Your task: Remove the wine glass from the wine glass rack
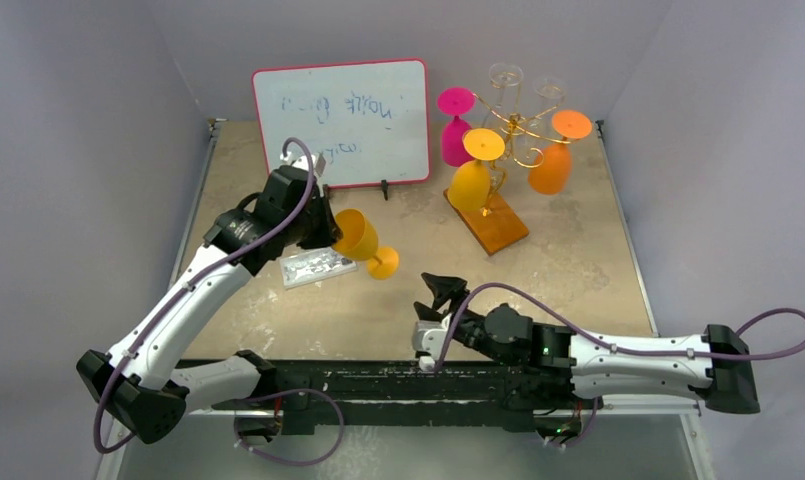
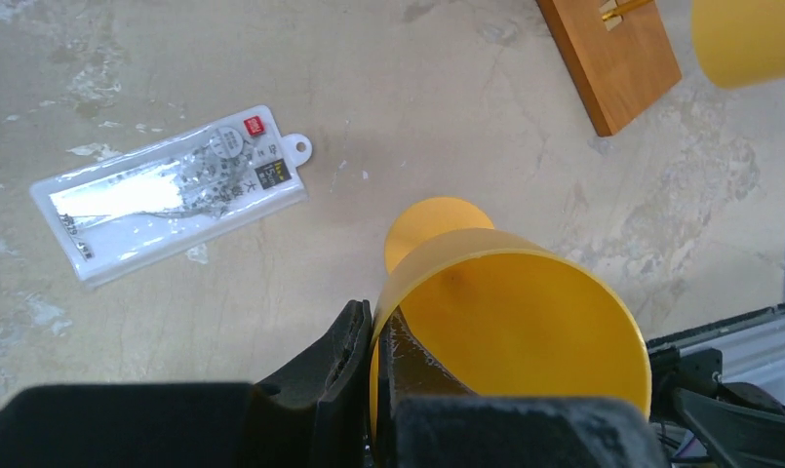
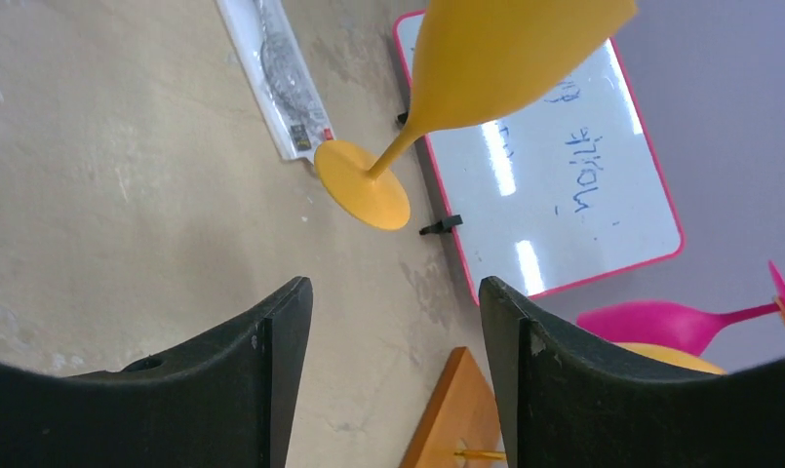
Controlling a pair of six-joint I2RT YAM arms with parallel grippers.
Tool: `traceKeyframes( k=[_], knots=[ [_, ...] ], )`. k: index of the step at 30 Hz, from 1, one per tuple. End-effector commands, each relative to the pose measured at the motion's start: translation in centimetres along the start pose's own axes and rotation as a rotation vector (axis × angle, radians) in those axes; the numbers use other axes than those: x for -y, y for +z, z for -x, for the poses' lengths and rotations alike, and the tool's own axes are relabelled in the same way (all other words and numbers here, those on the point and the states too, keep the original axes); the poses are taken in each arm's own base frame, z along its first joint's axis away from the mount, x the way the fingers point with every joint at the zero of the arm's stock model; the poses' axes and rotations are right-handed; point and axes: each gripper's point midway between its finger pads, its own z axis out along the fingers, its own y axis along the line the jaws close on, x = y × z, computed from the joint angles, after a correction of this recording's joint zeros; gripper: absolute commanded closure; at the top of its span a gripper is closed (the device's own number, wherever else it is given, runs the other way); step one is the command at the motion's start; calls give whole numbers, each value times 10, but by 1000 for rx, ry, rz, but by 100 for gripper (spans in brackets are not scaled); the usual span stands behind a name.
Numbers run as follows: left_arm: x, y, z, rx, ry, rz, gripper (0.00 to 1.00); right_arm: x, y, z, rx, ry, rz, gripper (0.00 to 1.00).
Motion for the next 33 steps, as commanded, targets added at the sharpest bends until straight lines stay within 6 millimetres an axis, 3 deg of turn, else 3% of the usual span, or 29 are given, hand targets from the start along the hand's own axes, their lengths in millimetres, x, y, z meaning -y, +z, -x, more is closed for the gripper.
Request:
traceKeyframes(
  k=[1,7,12,16,24,27,33],
  knots=[
    [-6,7,5,34,-16,43,100,30,-9,27,104,362,-121,32],
    [11,50,-28,-122,16,-68,100,57,-16,24,125,841,-328,23],
    [-29,80,-39,-174,72,148,100,83,-26,8,83,1261,-574,18],
    [-54,94,-38,-147,108,267,100,76,-15,10,64,1476,-601,19],
    [-115,89,-27,-87,197,603,100,48,12,12,-160,1504,-534,8],
    [-128,84,-23,-68,196,668,100,50,16,18,-158,1482,-515,7],
    [-171,48,-2,23,83,868,100,54,9,24,-67,1543,-494,6]
  ],
)
